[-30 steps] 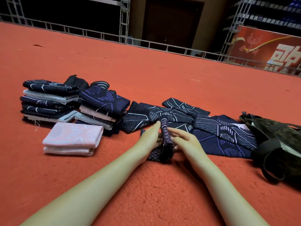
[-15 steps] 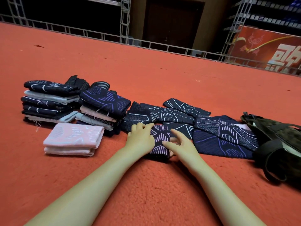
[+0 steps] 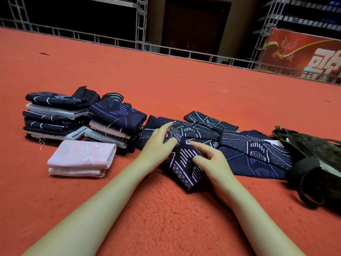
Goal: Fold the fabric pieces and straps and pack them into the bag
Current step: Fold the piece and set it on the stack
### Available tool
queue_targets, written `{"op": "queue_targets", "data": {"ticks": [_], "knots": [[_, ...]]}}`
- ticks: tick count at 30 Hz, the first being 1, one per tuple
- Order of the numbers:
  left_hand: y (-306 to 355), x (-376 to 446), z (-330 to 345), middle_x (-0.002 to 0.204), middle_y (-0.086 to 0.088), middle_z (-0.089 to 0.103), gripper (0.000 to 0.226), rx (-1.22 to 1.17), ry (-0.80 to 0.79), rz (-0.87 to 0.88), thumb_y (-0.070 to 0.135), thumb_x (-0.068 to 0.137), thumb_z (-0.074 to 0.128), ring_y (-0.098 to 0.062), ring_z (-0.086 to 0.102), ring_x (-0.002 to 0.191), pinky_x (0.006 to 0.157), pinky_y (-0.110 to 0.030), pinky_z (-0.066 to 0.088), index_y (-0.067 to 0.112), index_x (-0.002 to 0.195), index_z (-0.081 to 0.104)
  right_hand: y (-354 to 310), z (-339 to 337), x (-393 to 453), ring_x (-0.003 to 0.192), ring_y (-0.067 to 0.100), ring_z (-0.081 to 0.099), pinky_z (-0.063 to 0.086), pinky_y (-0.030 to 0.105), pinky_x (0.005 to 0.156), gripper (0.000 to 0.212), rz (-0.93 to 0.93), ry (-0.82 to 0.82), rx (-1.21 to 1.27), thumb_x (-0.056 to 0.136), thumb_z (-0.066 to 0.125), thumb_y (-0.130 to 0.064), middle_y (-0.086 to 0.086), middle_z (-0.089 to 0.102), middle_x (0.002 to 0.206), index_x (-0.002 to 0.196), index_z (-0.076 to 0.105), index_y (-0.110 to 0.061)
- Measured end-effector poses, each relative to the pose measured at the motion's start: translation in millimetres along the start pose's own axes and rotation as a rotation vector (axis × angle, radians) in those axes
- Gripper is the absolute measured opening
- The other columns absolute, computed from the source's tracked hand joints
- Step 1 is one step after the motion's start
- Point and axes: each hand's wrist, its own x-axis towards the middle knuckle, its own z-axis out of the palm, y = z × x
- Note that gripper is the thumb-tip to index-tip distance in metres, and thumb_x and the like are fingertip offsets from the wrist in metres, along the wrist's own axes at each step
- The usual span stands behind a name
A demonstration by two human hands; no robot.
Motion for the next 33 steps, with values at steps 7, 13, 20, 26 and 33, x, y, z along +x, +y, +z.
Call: {"op": "queue_targets", "data": {"ticks": [7, 13, 20, 26, 33], "knots": [[-4.4, -6.3, -0.7, 0.125, 0.015, 0.055, 0.036, 0.009, -0.158, 0.120, 0.018, 0.093, 0.052, 0.001, 0.050, 0.114, 0.099, -0.018, 0.037, 0.030, 0.128, 0.052, 0.3, -6.0, -1.8, 0.102, 0.003, 0.064, 0.048, 0.021, 0.089, 0.052, -0.098, -0.011, -0.104, 0.076, 0.052, 0.009, -0.013, 0.071, 0.107, 0.109, 0.069, -0.028], [-3.9, -5.1, 2.8, 0.107, 0.016, 0.058, 0.021, 0.043, 0.012, 0.206, 0.012, 0.095, 0.048, 0.001, 0.053, 0.099, 0.083, -0.007, 0.036, 0.026, 0.108, 0.054, 14.7, -8.0, 7.8, 0.102, 0.006, 0.059, 0.046, 0.017, 0.085, 0.050, -0.022, 0.121, -0.168, 0.080, 0.068, -0.016, -0.009, 0.063, 0.114, 0.127, 0.055, -0.028], [-12.6, -5.1, 1.4, 0.109, 0.013, 0.058, 0.020, 0.062, 0.127, 0.235, 0.012, 0.093, 0.051, 0.000, 0.051, 0.102, 0.086, -0.014, 0.036, 0.022, 0.110, 0.055, 28.2, 2.8, 4.6, 0.086, -0.006, 0.061, 0.050, 0.014, 0.056, 0.053, 0.054, 0.172, -0.015, 0.083, 0.070, -0.008, -0.013, 0.062, 0.108, 0.128, 0.049, -0.029], [-22.9, -20.3, 1.5, 0.109, 0.009, 0.060, 0.029, 0.097, 0.070, 0.033, 0.016, 0.089, 0.057, -0.011, 0.057, 0.105, 0.086, -0.020, 0.038, 0.023, 0.117, 0.054, 21.4, 10.4, -6.1, 0.084, -0.004, 0.063, 0.044, 0.006, 0.075, 0.036, 0.026, 0.254, -0.086, 0.083, 0.067, 0.000, -0.004, 0.065, 0.101, 0.111, 0.055, -0.020], [-10.9, -69.4, -49.8, 0.118, 0.006, 0.056, 0.032, 0.122, 0.145, 0.081, 0.008, 0.088, 0.056, -0.009, 0.051, 0.110, 0.094, -0.018, 0.033, 0.017, 0.120, 0.054, -15.4, 50.7, -28.2, 0.090, 0.021, 0.064, 0.052, 0.034, 0.082, 0.035, 0.151, 0.215, 0.031, 0.083, 0.068, -0.005, 0.008, 0.067, 0.100, 0.114, 0.056, -0.016]]}}
